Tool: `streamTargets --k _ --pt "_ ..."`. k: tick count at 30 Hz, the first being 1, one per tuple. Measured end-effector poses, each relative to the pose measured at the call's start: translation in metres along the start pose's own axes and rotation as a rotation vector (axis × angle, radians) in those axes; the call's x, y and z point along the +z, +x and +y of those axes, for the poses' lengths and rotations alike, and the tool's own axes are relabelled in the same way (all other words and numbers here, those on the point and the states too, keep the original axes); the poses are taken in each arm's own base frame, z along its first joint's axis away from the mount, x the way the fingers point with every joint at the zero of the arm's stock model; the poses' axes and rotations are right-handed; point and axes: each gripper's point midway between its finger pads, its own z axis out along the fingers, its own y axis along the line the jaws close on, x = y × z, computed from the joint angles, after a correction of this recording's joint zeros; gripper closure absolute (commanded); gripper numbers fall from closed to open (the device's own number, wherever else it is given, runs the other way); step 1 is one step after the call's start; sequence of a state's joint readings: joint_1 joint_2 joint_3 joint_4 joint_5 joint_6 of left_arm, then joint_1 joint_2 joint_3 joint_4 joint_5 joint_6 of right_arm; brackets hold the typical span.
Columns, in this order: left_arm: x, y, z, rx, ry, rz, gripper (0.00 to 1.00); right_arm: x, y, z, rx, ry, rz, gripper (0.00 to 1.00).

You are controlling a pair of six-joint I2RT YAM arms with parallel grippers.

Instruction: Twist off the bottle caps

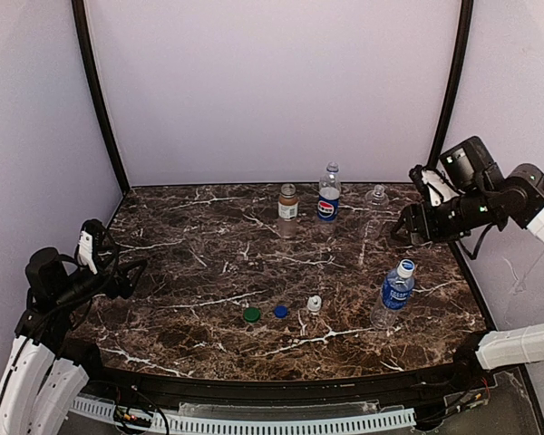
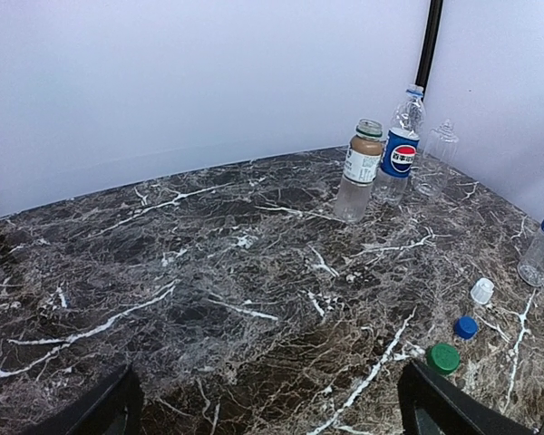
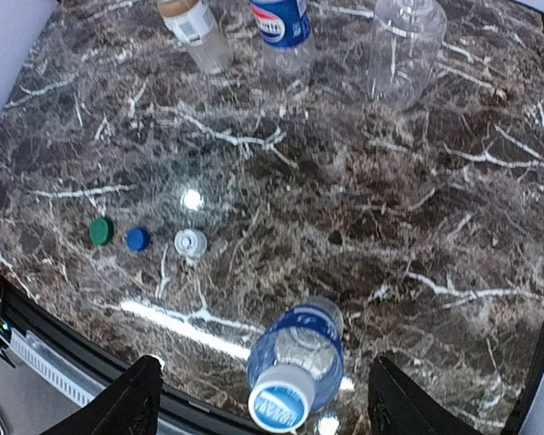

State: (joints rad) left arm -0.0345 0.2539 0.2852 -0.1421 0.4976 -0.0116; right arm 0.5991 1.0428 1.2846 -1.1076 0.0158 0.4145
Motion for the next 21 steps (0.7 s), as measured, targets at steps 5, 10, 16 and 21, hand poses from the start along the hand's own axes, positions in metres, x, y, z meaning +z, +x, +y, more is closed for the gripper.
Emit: streamTargets --k 5,10,16,21 --pt "0.002 0.004 0.008 -0.016 -0.025 0.015 0.01 -0.002 0.041 0.004 -0.015 0.086 0.111 0.22" --pt "0.0 0.005 0.019 -0.026 -0.068 0.012 0.01 0.008 0.066 -0.006 -0.031 0.166 0.17 0.24" --pt "-0.001 0.004 0.025 -0.031 -0.092 0.008 0.01 0.019 0.067 -0.01 -0.05 0.194 0.164 0.44" --pt "-0.002 0.004 0.026 -0.033 -0.093 0.007 0.01 0.029 0.062 -0.01 -0.065 0.223 0.158 0.56"
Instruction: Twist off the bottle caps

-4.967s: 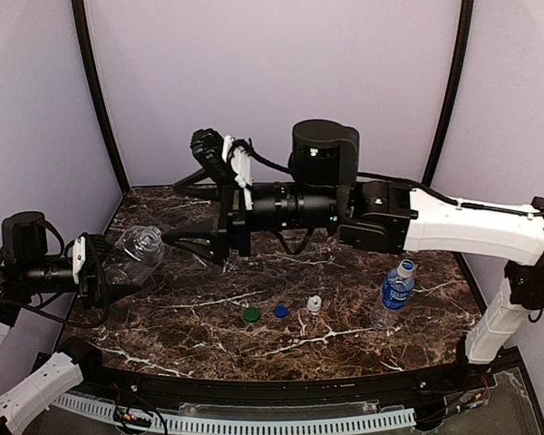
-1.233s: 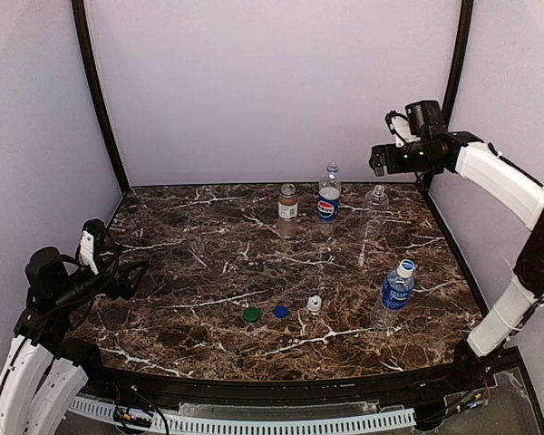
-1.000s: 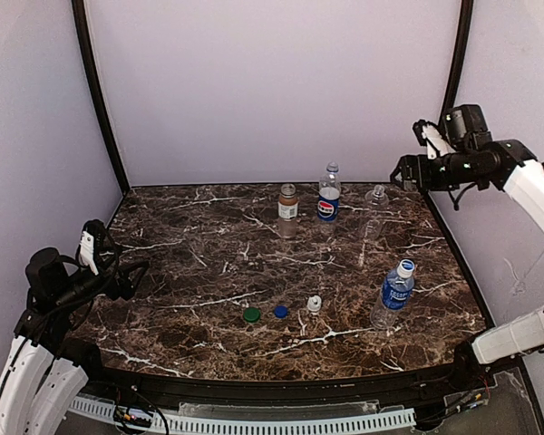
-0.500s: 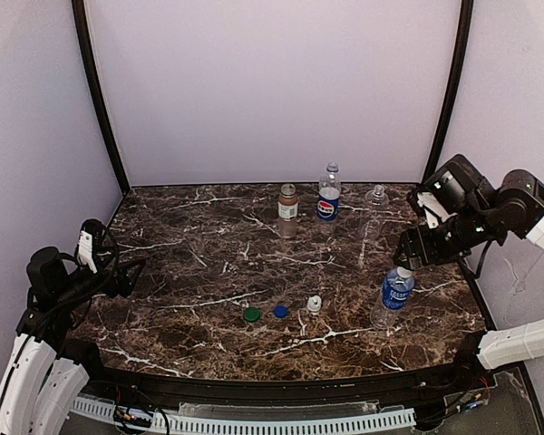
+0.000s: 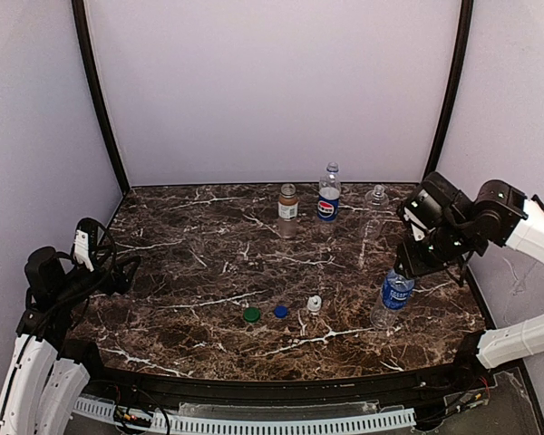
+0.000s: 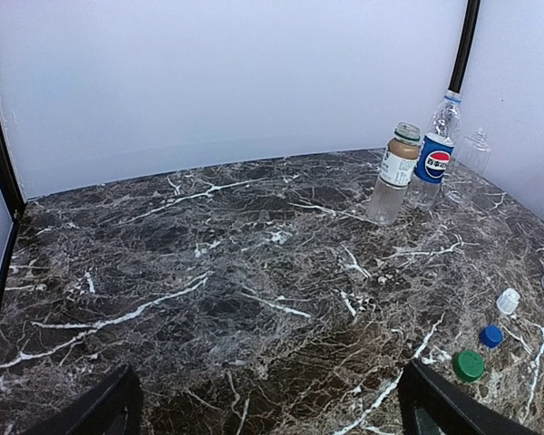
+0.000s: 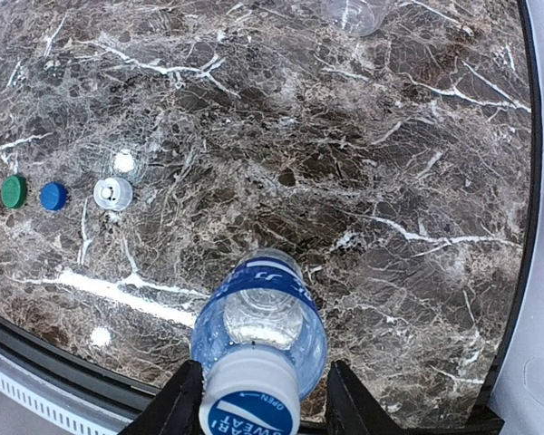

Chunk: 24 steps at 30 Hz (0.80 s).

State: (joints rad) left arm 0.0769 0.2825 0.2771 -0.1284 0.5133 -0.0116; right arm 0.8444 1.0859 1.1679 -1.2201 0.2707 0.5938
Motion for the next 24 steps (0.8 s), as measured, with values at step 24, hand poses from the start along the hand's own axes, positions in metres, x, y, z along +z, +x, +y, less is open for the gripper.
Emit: streamTargets --k 24 --pt "-0.004 -0.006 -0.016 0.021 0.086 -0.039 0.01 -0.094 -0.105 0.062 -0.089 -0.289 -0.315 1.0"
